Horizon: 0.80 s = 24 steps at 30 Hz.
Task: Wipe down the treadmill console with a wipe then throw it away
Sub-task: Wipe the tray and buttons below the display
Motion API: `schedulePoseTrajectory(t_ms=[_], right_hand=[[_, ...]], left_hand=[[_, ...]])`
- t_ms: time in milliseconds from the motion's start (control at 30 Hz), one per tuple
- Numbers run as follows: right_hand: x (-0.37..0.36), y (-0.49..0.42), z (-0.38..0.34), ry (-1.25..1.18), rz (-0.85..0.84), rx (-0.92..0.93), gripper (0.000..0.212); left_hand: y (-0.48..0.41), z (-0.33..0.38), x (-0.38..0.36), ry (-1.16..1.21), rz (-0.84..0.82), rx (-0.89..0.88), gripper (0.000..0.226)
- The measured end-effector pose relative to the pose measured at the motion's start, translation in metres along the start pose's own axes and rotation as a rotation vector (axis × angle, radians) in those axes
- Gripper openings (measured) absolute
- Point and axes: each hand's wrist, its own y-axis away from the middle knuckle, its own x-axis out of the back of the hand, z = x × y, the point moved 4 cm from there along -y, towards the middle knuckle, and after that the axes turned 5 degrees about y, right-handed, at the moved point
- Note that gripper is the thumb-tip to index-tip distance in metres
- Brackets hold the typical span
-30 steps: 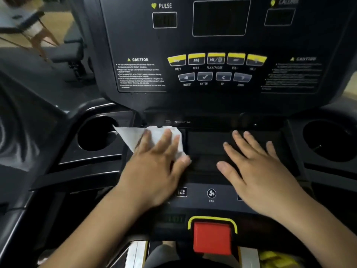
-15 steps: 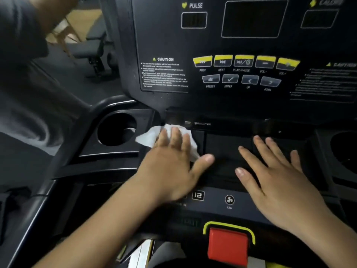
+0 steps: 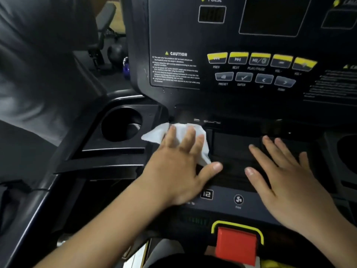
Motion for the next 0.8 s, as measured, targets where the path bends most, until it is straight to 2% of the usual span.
schedulePoseTrajectory(t_ms=[133,267,367,433,467,533,633,700,800], right_hand=[[0.006,0.006,0.003,-0.009,-0.020,-0.078,0.093],[0.003,0.006,0.000,0.042,-0.029,-0.072,0.088],[0.001,0.007,0.003,0.033,-0.020,-0.062,0.088],[0.000,0.007,0.003,0.039,-0.008,-0.065,0.088],[0.001,0.006,0.003,0.038,-0.015,-0.064,0.087],[0.005,0.005,0.002,0.009,-0.047,-0.068,0.084],[0.009,0.005,0.003,-0.024,-0.084,-0.081,0.085],[0.009,0.005,0.001,-0.022,-0.068,-0.070,0.085],[0.006,0.006,0.001,-0.040,-0.057,-0.059,0.084]], left_hand=[[0.016,0.007,-0.012,0.038,-0.031,-0.065,0.102],[-0.005,0.003,0.006,-0.027,0.099,-0.085,0.095],[0.007,0.015,-0.007,0.082,0.018,-0.107,0.093],[0.014,0.011,-0.001,0.113,-0.007,-0.168,0.080],[0.011,0.009,0.008,0.040,0.045,-0.233,0.069],[0.001,0.010,0.025,-0.079,0.117,-0.209,0.051],[0.003,0.015,-0.001,0.056,-0.036,-0.159,0.070],[0.006,0.009,-0.001,0.014,-0.089,-0.173,0.078],[-0.010,-0.002,0.009,-0.144,-0.015,-0.168,0.065]])
